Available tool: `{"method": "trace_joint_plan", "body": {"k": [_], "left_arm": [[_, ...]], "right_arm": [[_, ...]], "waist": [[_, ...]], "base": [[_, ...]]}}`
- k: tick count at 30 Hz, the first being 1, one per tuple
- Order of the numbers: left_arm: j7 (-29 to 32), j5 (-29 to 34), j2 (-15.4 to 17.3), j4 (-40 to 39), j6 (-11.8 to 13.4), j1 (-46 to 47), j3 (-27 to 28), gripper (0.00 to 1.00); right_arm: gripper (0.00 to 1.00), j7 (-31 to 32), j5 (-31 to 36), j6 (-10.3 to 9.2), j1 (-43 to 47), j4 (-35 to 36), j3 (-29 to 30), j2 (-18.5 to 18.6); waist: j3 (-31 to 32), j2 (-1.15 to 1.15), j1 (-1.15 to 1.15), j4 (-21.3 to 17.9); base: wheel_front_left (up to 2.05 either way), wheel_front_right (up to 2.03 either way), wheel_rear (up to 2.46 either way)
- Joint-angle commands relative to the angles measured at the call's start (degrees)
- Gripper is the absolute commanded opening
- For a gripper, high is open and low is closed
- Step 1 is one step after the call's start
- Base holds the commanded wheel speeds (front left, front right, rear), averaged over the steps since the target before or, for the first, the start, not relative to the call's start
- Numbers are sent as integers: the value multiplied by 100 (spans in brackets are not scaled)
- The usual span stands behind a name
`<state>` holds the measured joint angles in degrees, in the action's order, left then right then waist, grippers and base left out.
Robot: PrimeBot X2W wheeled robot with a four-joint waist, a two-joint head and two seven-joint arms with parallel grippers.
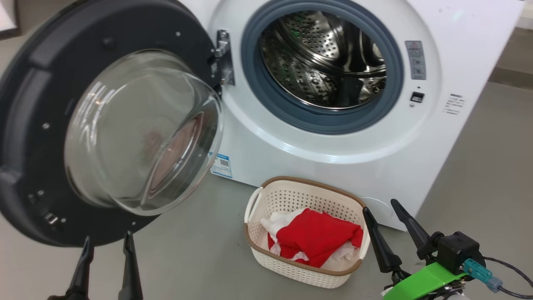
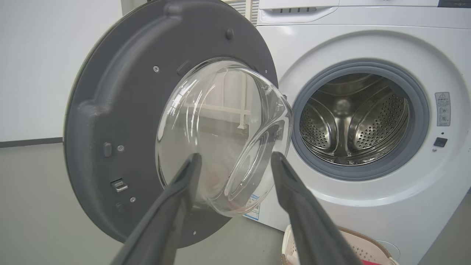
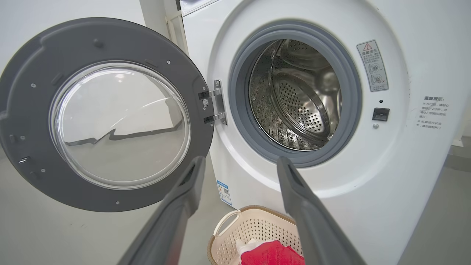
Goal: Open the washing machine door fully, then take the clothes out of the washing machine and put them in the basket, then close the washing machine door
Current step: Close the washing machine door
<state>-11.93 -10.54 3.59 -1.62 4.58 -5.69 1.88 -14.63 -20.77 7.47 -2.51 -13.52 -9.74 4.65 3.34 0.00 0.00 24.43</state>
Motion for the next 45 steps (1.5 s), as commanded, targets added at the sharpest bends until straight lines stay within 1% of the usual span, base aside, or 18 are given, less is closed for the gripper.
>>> {"method": "trace_joint_plan", "body": {"k": [1,7,19,20,21,22,26,29,32,36,39,42,44,45], "left_arm": [[21,70,107,-196,49,112,187,100],[56,57,136,-249,154,45,275,100],[73,64,145,-235,288,-15,277,100],[76,68,150,-227,297,-14,274,57],[79,83,161,-219,306,-10,268,19],[85,98,173,-211,312,-4,259,0],[47,140,218,-239,394,166,299,0],[39,139,309,-301,451,471,392,0],[92,141,458,-429,513,952,511,0],[136,77,725,-390,721,1785,892,0],[155,-78,989,-120,750,2476,1155,0],[157,-338,1216,319,759,3159,1441,0],[142,-576,1361,731,742,3572,1669,0],[146,-815,1377,958,683,3794,1807,0]], "right_arm": [[100,-37,-18,2,-75,152,-112,-7],[100,-37,-11,2,-158,132,-192,-19],[100,-37,-48,2,-212,82,-261,36],[100,-37,-51,2,-205,82,-254,41],[100,-37,-54,2,-198,82,-248,45],[100,-37,-55,2,-188,82,-241,49],[100,-37,-51,2,-148,90,-195,64],[100,-37,-42,2,-128,95,-169,75],[100,-37,-27,2,-139,103,-160,94],[100,-37,-15,2,-189,88,-175,120],[100,-37,-4,2,-221,75,-193,154],[100,-37,-1,2,-258,66,-206,211],[100,-37,0,2,-285,61,-196,249],[100,-37,1,2,-293,61,-189,265]], "waist": [[43,0,0,238],[-15,0,0,300],[-58,0,0,329],[-57,0,0,325],[-54,0,0,320],[-50,0,0,314],[-54,0,0,295],[-60,0,0,282],[-97,0,0,254],[-145,0,0,175],[-200,0,0,107],[-269,0,0,32],[-313,0,0,-19],[-332,0,0,-44]], "base": [[0,0,0],[0,0,0],[0,0,0],[0,0,0],[0,0,0],[0,0,0],[0,0,0],[0,0,0],[0,0,0],[0,0,0],[0,0,0],[0,0,0],[0,0,0],[0,0,0]]}}
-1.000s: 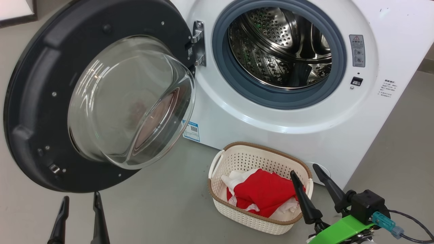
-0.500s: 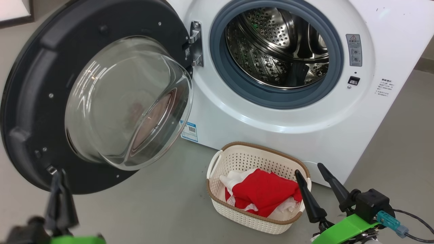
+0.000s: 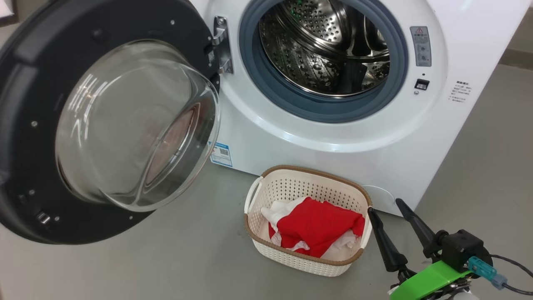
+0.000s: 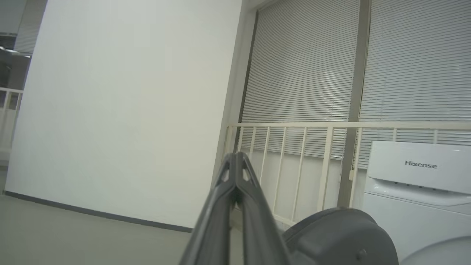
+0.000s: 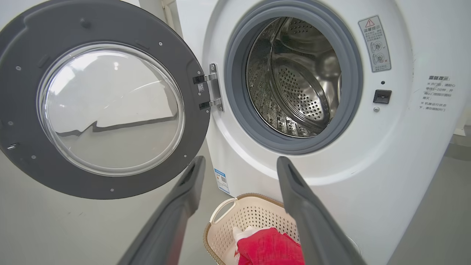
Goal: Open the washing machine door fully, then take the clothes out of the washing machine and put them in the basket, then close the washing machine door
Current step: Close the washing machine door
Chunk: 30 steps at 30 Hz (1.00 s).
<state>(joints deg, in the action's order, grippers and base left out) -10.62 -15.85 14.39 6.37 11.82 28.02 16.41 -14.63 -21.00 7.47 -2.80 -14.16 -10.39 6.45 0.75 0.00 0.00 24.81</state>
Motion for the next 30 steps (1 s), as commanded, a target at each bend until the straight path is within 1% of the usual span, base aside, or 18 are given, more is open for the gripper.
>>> {"method": "trace_joint_plan", "body": {"k": [1,3,5,9,10,13,16,17,20,24,27,30], "left_arm": [[15,-284,297,159,-41,422,354,0],[129,-911,276,675,-183,865,697,0],[298,-1324,362,1225,-267,1200,953,0],[887,-2168,541,2432,-308,1826,1494,0],[1046,-2295,628,2726,-298,1936,1580,0],[1639,-2732,844,3506,-346,2223,1824,0],[2404,-3249,980,4071,-497,2474,2053,0],[2769,-3364,1102,4312,-576,2544,2050,0],[3264,-3468,1230,4590,-697,2605,1989,0],[3948,-3472,1378,4813,-960,2535,1772,0],[4289,-3473,1449,4882,-1125,2441,1663,0],[4528,-3521,1437,4926,-1236,2363,1622,0]], "right_arm": [[100,-37,24,2,-264,125,-124,85],[100,-37,24,2,-265,123,-119,118],[100,-37,25,2,-263,117,-113,151],[100,-37,20,2,-278,120,-102,201],[100,-37,20,2,-285,119,-105,210],[100,-37,19,2,-314,110,-135,217],[100,-37,10,2,-330,103,-158,222],[100,-37,6,2,-328,112,-154,237],[100,-37,9,2,-327,121,-156,262],[100,-37,14,2,-357,130,-182,272],[100,-37,12,2,-373,139,-187,281],[100,-37,16,2,-374,148,-175,290]], "waist": [[-73,0,0,-81],[-98,0,0,-123],[-118,0,0,-157],[-162,0,0,-219],[-170,0,0,-238],[-176,0,0,-315],[-184,0,0,-381],[-202,0,0,-404],[-240,0,0,-432],[-286,0,0,-486],[-321,0,0,-505],[-353,0,0,-503]], "base": [[0,0,0],[0,0,0],[0,0,0],[0,0,0],[0,0,0],[0,0,0],[0,0,0],[0,0,0],[0,0,0],[0,0,0],[0,0,0],[0,0,0]]}}
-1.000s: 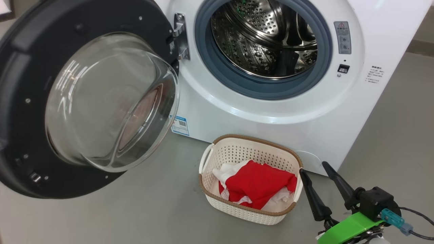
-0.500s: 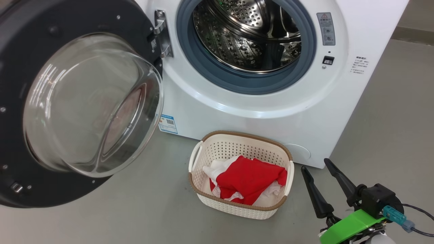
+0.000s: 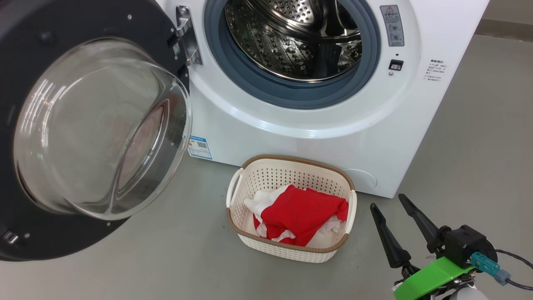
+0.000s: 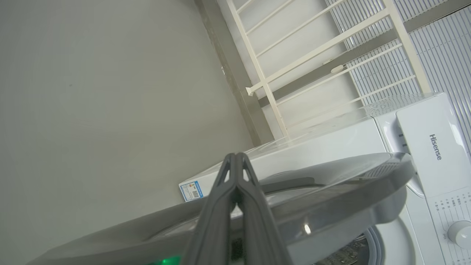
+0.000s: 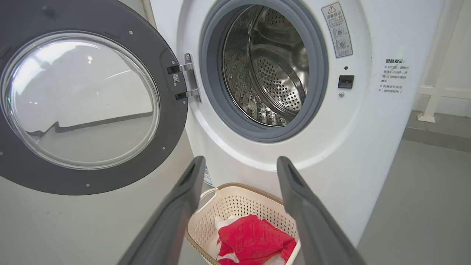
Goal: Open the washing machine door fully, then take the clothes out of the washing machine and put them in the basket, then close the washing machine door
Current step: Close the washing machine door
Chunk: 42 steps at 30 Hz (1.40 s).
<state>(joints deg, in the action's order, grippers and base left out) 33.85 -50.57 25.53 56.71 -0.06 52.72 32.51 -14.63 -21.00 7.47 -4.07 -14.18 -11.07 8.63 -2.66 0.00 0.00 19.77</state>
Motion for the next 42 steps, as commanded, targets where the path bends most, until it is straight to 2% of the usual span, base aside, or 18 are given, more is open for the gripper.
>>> {"method": "trace_joint_plan", "body": {"k": [1,11,15,23,27,37,42], "left_arm": [[146,-80,307,-100,-78,-123,13,0],[902,-484,-33,-374,-534,-513,15,0],[1010,-681,-198,-613,-595,-663,109,0],[1332,-1117,-778,-1546,-649,-1122,255,0],[1503,-1225,-1054,-2180,-601,-1438,260,0],[1833,-1356,-1810,-3921,-294,-2351,188,0],[1960,-1440,-2085,-4671,-162,-2732,36,0]], "right_arm": [[100,-37,17,2,-245,151,-103,72],[100,-37,17,2,-247,96,-89,6],[100,-37,16,2,-246,82,-64,-17],[100,-37,14,2,-201,36,-41,-91],[100,-37,8,2,-192,24,-53,-122],[100,-37,-7,2,-179,43,-18,-160],[100,-37,0,2,-171,42,-15,-184]], "waist": [[-18,0,0,4],[-4,0,0,56],[10,0,0,90],[101,0,0,148],[140,0,0,131],[170,0,0,-17],[165,0,0,-115]], "base": [[0,0,0],[0,0,0],[0,0,0],[0,0,0],[0,0,0],[0,0,0],[0,0,0]]}}
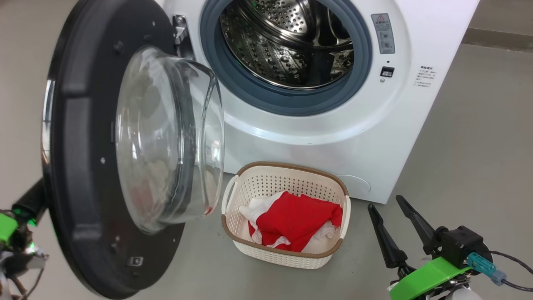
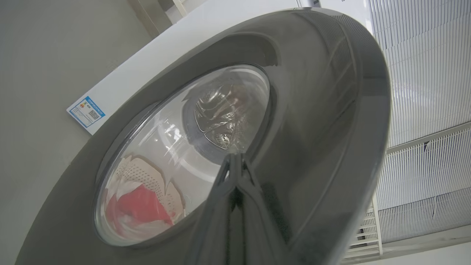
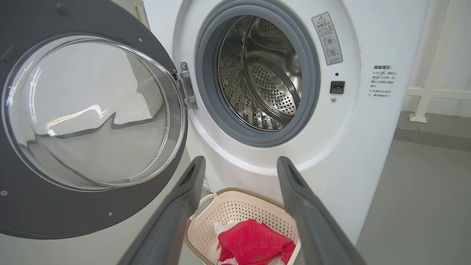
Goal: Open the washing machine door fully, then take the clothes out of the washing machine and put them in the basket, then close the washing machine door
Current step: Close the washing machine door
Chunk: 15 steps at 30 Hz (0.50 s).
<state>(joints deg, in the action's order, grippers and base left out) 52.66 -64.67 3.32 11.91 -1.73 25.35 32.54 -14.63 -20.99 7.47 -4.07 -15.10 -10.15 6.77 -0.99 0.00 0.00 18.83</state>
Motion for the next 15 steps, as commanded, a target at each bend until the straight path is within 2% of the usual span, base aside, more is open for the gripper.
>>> {"method": "trace_joint_plan", "body": {"k": [1,11,15], "left_arm": [[95,-42,99,-324,33,-71,-14,0],[31,-394,-37,-1186,265,-628,-600,0],[-200,-699,-42,-1349,375,-792,-901,0]], "right_arm": [[100,-37,-1,2,-172,135,-108,-3],[100,-37,-12,2,-230,147,-105,-14],[100,-37,-14,2,-251,146,-101,-25]], "waist": [[-3,0,0,-41],[-77,0,0,-218],[-99,0,0,-298]], "base": [[0,0,0],[0,0,0],[0,0,0]]}}
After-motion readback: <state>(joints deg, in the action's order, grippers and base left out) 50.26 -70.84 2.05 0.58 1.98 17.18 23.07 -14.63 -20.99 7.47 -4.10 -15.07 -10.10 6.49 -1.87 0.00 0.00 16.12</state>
